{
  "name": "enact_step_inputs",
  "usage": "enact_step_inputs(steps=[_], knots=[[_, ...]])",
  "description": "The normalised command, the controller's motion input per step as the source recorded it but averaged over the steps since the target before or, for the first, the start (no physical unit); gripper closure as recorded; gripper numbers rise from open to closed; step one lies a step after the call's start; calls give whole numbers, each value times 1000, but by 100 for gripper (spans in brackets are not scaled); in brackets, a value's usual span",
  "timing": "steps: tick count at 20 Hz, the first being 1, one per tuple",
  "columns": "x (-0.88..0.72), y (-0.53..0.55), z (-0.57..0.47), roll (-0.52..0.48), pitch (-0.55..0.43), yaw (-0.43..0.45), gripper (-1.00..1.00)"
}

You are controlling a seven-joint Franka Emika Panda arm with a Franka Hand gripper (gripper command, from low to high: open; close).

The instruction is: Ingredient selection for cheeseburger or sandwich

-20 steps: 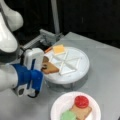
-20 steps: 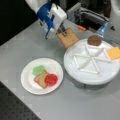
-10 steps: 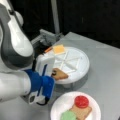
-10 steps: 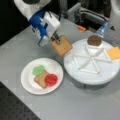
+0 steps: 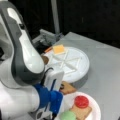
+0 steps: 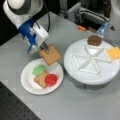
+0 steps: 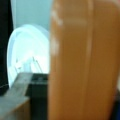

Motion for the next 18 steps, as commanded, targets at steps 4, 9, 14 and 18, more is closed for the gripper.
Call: enact_step_inputs(steps=[4, 9, 14, 18], knots=[[463, -132, 103, 211, 90, -34, 100], [464, -138, 52, 197, 74, 31, 100], [463, -199, -82, 146, 55, 90, 100], [423, -252, -103, 63, 72, 155, 100]])
